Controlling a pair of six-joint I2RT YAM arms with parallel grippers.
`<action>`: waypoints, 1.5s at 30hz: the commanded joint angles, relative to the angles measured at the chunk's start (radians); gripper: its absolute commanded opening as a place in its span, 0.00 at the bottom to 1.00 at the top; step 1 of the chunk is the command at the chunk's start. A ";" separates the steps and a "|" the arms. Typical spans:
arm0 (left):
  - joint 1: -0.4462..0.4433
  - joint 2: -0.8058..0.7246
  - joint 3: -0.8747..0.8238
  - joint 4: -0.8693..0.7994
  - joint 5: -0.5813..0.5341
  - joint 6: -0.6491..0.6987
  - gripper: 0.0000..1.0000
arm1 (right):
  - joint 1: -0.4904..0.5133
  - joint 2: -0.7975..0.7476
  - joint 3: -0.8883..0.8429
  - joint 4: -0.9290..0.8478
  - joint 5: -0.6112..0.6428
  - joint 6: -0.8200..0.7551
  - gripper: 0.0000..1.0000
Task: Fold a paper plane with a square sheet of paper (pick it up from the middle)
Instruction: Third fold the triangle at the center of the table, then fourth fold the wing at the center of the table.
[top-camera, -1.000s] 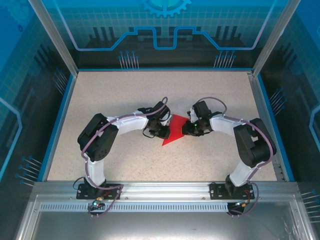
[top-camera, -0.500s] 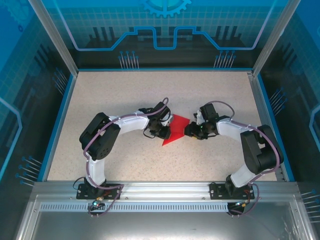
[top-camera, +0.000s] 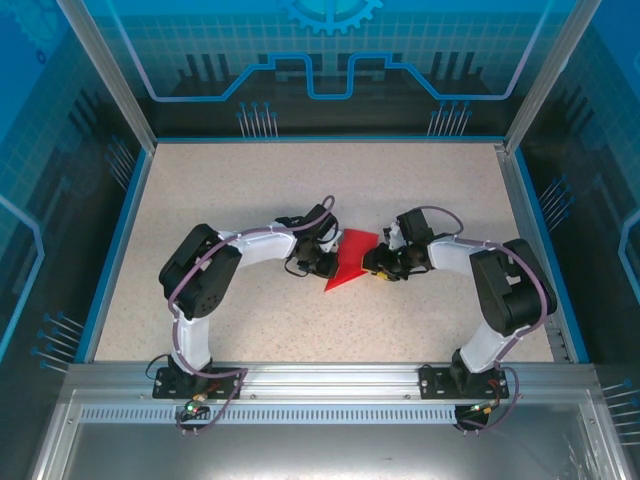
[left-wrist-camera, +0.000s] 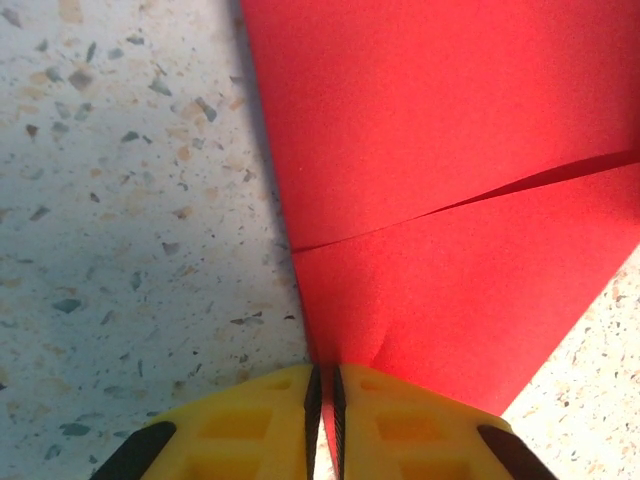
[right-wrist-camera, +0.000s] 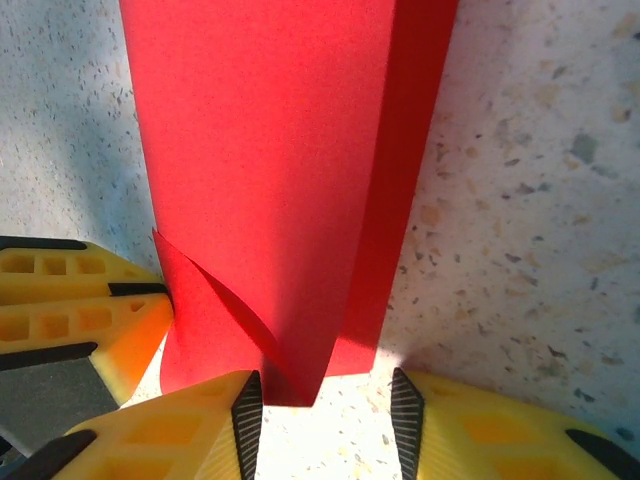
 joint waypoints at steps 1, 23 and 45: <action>0.006 0.023 -0.024 -0.002 0.012 0.026 0.15 | -0.003 0.007 0.009 0.044 -0.046 0.027 0.40; 0.005 -0.019 -0.074 0.048 0.144 -0.063 0.16 | 0.021 -0.007 0.034 0.024 -0.048 0.016 0.13; -0.033 -0.090 -0.106 0.131 0.215 -0.229 0.17 | -0.003 -0.025 0.096 -0.211 -0.022 -0.161 0.06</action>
